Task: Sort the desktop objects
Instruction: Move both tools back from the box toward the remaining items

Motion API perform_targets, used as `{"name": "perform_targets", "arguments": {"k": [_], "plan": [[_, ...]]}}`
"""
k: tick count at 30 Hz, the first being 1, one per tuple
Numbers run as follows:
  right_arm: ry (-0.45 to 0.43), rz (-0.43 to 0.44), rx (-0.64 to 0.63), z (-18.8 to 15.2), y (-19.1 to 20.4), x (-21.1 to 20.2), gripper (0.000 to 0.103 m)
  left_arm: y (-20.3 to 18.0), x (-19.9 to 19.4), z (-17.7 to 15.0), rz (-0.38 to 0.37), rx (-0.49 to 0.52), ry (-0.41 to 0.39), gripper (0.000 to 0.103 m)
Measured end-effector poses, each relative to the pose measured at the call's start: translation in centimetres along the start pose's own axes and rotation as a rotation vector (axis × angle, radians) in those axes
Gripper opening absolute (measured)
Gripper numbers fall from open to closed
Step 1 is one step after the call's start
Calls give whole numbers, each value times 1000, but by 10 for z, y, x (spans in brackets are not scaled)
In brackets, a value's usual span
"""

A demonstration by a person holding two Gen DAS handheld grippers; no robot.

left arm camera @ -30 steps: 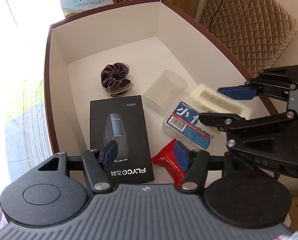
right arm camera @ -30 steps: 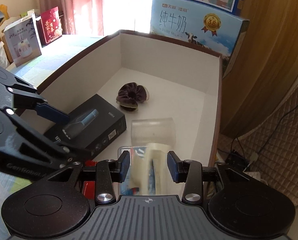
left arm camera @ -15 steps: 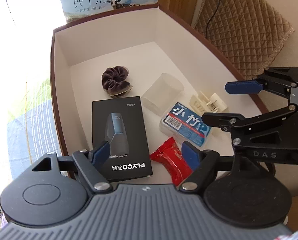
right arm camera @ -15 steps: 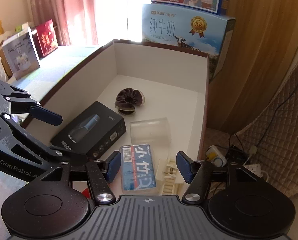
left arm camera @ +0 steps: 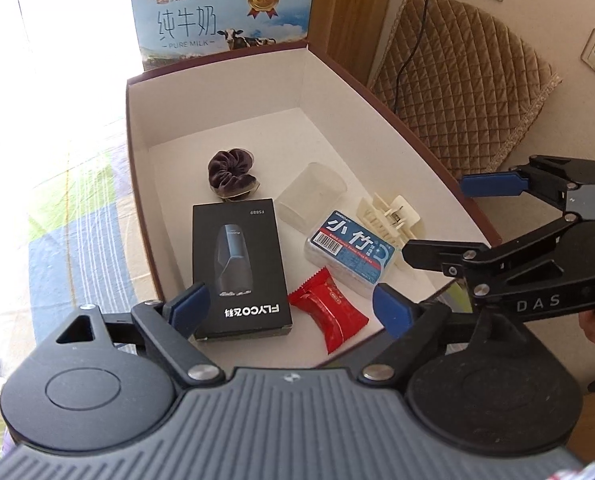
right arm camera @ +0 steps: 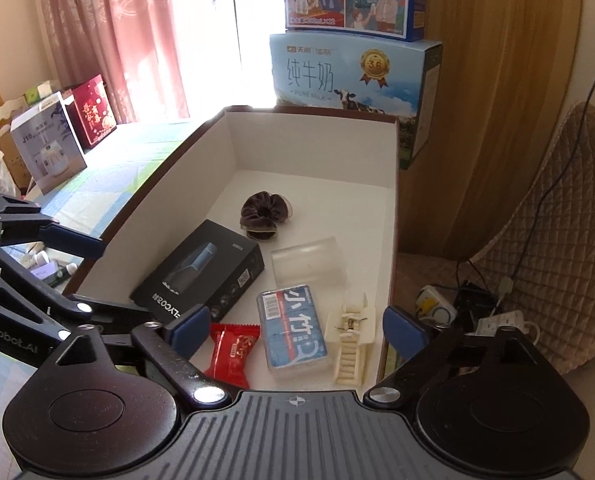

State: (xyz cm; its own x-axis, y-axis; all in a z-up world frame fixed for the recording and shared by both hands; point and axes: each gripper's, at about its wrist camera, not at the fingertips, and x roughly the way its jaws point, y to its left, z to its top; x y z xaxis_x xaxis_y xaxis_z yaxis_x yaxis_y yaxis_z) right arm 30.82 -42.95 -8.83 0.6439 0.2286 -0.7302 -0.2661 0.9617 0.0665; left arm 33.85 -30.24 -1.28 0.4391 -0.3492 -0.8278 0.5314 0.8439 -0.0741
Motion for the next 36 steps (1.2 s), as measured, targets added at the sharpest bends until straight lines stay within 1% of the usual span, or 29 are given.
{"name": "perform_targets", "arguments": {"k": [7,23,29,36], "plan": [[-15,10,34,-5,6,-12,101,2,-18,-9,27,-17,-16,93],[-25,49,48,-18,40,-35,101,15,-57,-36,74,-74,-41,97],[-20,73,61,-28,59,-43,101,21,-72,-55,73,-94,-45,97],[10,110,84,-43,86,-45,101,35,-91,-88,74,-129,-32,97]]}}
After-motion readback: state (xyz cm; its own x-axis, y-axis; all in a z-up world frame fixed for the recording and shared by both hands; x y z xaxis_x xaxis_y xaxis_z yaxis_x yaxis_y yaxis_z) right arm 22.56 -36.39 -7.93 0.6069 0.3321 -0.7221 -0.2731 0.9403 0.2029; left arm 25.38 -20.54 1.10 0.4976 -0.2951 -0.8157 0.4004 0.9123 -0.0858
